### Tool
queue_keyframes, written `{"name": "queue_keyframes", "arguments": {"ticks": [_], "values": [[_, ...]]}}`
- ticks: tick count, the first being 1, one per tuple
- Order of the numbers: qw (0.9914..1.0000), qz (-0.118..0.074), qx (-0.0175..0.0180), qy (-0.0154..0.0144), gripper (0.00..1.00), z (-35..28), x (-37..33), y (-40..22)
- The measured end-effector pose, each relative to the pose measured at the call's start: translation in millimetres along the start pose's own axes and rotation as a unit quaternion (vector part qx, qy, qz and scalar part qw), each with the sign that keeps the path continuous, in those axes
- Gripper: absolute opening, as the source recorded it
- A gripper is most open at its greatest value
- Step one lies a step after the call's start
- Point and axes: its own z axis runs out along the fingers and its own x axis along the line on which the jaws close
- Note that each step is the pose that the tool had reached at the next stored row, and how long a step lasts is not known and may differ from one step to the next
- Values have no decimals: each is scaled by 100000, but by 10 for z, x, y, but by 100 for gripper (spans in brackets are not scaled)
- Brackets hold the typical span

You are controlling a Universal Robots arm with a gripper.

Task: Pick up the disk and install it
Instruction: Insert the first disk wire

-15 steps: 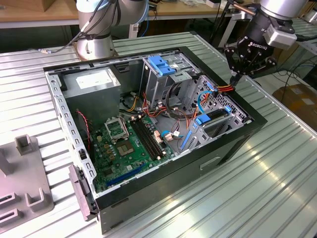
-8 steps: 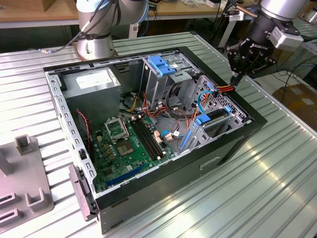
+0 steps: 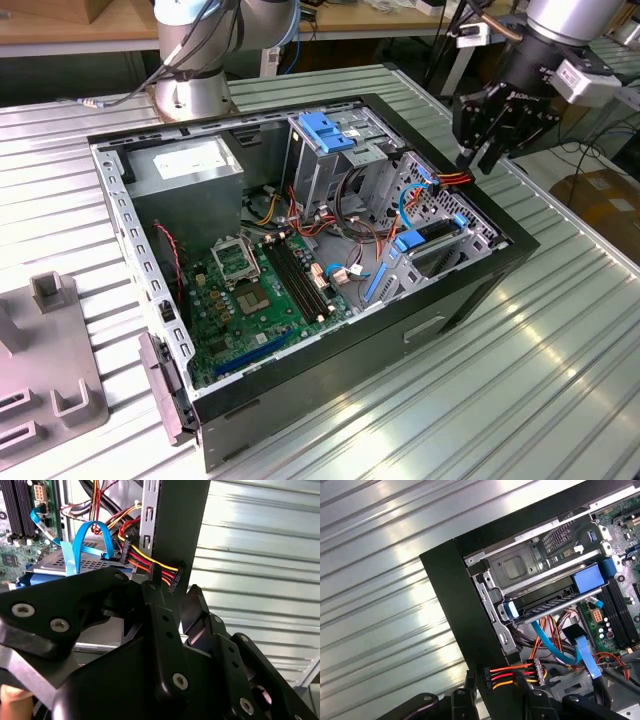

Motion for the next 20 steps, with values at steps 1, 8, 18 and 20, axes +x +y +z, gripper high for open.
{"name": "queue_keyframes", "arguments": {"ticks": [1,8,18,20], "values": [[99999,-442,40,90,42,7,1,4],[99978,-845,1894,-405,42,46,20,63],[99924,-1429,3505,-894,16,91,47,131],[99924,-1427,3506,-893,16,38,48,130]]}}
